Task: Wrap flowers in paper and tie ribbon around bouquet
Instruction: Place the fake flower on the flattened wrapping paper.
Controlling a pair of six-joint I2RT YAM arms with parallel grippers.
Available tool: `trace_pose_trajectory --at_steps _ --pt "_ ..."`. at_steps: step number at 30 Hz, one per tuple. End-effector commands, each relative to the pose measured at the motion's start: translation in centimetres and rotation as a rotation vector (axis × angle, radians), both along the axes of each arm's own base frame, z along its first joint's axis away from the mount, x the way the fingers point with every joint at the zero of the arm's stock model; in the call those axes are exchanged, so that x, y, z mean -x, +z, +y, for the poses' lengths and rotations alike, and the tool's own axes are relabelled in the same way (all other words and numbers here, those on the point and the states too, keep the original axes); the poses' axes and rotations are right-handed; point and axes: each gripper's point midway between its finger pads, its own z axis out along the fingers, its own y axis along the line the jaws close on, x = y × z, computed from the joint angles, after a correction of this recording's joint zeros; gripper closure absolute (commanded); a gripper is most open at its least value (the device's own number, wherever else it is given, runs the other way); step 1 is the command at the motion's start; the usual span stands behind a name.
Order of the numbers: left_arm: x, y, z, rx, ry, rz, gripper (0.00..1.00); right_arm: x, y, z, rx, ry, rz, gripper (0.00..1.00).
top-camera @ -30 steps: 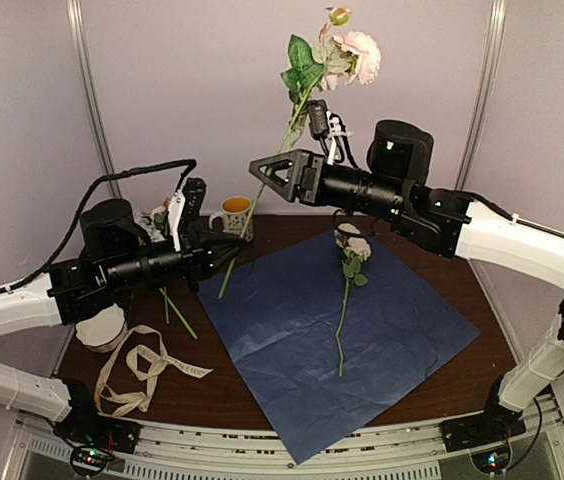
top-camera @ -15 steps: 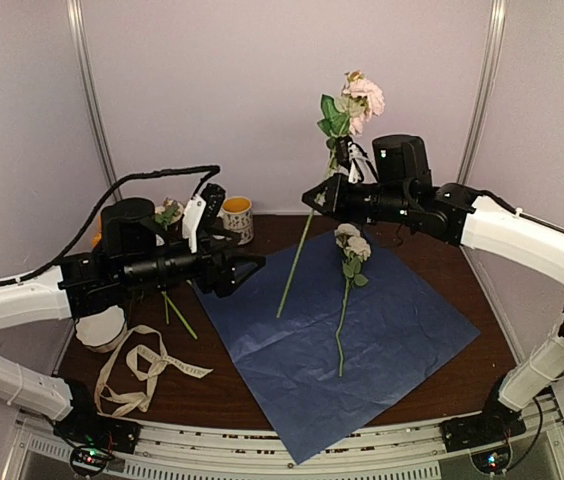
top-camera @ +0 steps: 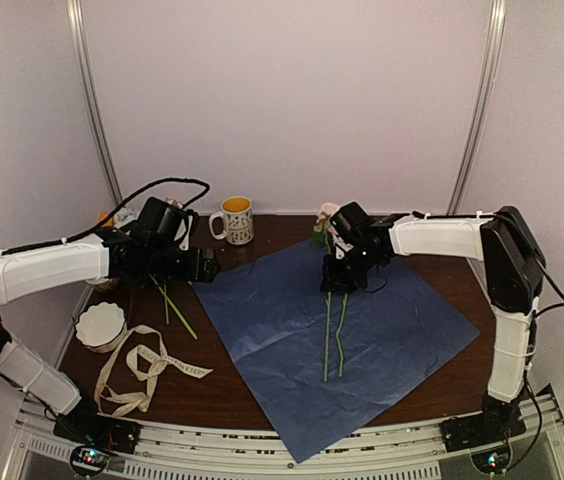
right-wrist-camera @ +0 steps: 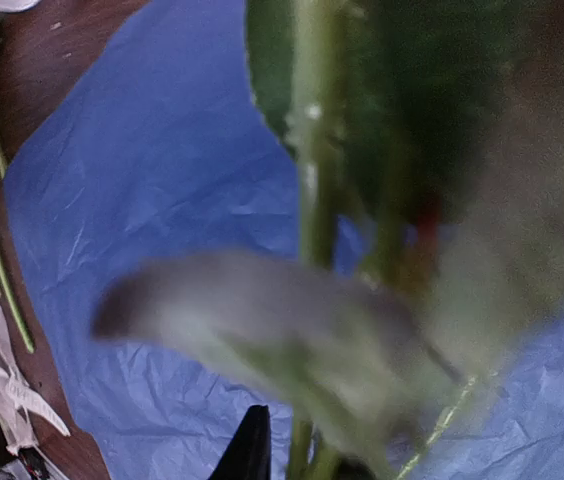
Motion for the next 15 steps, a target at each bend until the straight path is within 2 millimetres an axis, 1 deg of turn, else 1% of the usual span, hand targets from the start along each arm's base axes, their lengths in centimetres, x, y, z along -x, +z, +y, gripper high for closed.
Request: trace_pose_trajectory --at_steps 1,2,4,7,9,10,11,13,15 --pt "0.2 -0.1 1.6 -0.006 0.072 0.003 0.09 -1.7 0.3 -1.5 0.093 -0.057 -0.032 0.74" --pt "0.0 -0.3 2.1 -0.011 0.086 0.011 0.09 -1.8 0.3 -1.9 0.114 -0.069 -0.040 0.71" --pt "-0.5 -0.5 3.9 -0.013 0.138 0.030 0.09 -1.9 1.0 -2.9 0.152 -0.094 -0.070 0.64" --pt "-1.5 -0.9 7.5 -0.035 0.249 0.030 0.09 -1.7 3.0 -4.3 0.190 -0.120 -0.120 0.55" --pt "-2.1 -2.1 10.4 -0.051 0.337 0.064 0.09 -1.3 4.8 -5.0 0.200 -0.129 -0.166 0.53" --pt "-2.3 -3.1 11.7 -0.062 0.376 0.095 0.09 -1.0 5.5 -5.1 0.199 -0.124 -0.183 0.53" --pt "-2.5 -3.7 12.9 -0.065 0.414 0.113 0.09 -0.8 6.2 -5.1 0.194 -0.121 -0.199 0.53" --pt "-2.9 -5.4 14.6 -0.073 0.472 0.149 0.10 0.0 7.1 -4.8 0.177 -0.101 -0.221 0.53" --pt "-3.4 -6.6 15.9 -0.069 0.517 0.170 0.14 0.6 7.4 -4.5 0.171 -0.081 -0.229 0.53"
